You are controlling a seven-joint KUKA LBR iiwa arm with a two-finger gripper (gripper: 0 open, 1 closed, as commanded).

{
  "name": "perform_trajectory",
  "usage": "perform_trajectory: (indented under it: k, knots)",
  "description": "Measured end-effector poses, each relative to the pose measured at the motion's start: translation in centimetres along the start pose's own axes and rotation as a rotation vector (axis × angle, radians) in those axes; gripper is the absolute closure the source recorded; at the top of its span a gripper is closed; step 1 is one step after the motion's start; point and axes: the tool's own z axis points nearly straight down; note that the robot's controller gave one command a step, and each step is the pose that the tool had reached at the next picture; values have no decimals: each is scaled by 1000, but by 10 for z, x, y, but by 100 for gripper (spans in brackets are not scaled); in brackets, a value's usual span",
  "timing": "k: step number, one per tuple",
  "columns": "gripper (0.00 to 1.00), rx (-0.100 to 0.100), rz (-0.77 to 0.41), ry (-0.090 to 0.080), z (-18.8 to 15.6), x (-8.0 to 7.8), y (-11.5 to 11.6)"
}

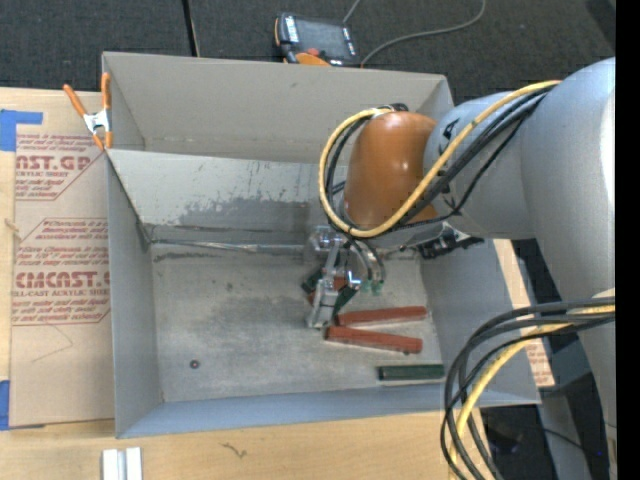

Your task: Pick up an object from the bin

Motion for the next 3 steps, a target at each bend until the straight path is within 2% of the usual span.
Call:
perform_trajectory:
  k: [1,2,3]
  knots:
    - [0,0,7,3,18,12,-56]
    - [100,-4,2,1,17,11,-52]
    - [100,-2,-17,-6,-115,32,-47]
